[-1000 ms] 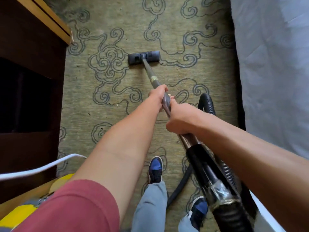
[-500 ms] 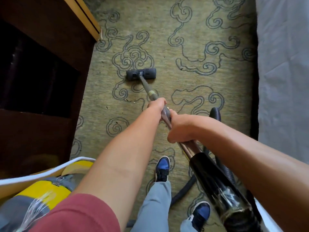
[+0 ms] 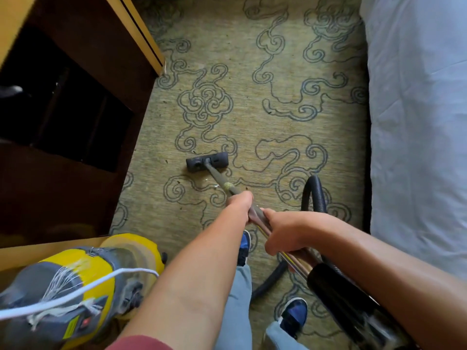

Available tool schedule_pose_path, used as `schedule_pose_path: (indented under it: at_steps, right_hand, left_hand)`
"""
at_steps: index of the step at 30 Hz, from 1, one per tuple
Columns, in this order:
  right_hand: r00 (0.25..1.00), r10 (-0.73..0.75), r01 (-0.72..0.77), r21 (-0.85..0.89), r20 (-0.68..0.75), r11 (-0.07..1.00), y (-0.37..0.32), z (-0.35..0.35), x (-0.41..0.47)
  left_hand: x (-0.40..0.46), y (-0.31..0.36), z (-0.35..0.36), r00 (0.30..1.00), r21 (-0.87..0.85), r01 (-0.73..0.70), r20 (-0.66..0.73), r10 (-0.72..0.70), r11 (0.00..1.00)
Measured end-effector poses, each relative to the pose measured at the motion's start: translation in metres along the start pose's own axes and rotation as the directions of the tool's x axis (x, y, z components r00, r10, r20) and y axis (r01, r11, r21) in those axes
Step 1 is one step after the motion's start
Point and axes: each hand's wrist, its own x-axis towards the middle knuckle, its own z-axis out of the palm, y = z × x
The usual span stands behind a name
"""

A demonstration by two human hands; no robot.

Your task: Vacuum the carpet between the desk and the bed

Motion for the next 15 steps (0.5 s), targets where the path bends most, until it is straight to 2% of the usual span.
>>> schedule_pose_path:
  at_steps: [5,15]
  right_hand:
    - [1.000,0.003,-0.003,-0.007,0.017,1.000,0.019,0.032,-0.027]
    - [0.998,0.040,-0.037,-0.066,0.053,0.997,0.065,0.089,-0.061]
  left_hand:
    - [-0.017,-0.041,0.017,0.999,0.014,0.037,0.016,-0.037,0.999]
    - [-0.049,-0.111,0.057,0.996,-0.113,0.076,0.060,-0.070,0.991]
